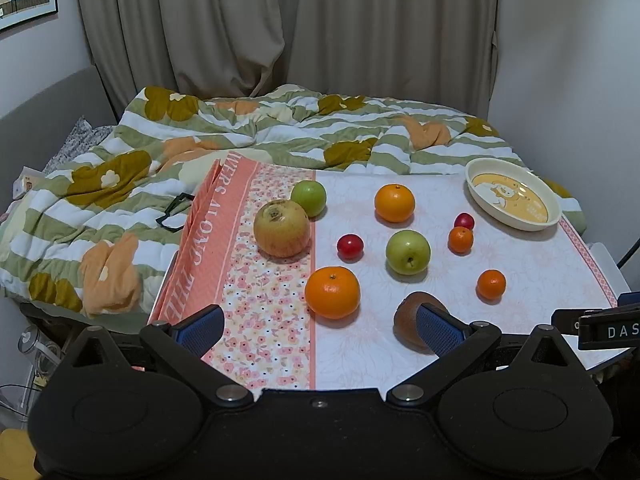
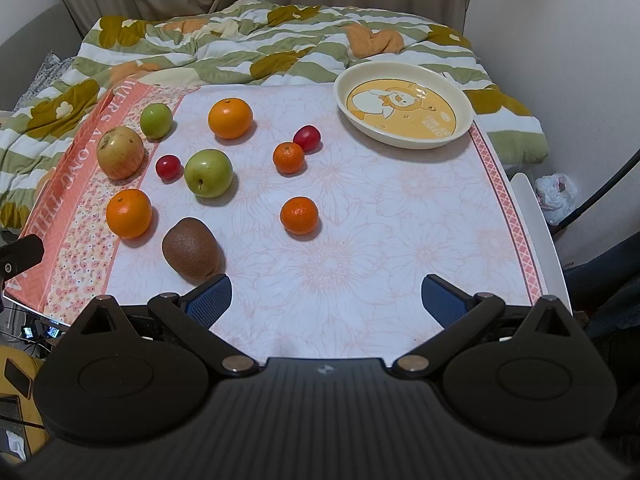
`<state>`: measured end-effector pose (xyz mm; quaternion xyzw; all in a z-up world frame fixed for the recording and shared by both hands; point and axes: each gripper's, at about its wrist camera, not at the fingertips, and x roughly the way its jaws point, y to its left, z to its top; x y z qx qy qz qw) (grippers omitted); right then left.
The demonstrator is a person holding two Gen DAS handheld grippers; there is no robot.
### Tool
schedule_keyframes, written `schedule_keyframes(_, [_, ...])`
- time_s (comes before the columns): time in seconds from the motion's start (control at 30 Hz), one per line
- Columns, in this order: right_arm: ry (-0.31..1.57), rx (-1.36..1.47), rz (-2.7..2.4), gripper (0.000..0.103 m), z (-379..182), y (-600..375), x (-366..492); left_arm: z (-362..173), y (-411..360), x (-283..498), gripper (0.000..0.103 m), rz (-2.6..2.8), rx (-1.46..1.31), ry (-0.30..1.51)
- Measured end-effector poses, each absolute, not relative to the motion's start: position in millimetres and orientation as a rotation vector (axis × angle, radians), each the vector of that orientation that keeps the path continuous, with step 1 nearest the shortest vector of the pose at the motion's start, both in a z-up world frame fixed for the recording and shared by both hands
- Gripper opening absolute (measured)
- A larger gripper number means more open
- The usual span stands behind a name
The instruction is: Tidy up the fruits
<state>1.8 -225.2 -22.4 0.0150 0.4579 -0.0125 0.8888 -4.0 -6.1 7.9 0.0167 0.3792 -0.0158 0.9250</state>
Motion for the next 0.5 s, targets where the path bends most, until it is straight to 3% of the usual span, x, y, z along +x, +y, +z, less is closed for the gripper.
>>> schedule_keyframes(0.5, [0.949,0.035,-0.026,0.103,-22.3,-226.3,0.3,11.4,-1.6,-8.4,0.103,-0.029,0.032,0.769])
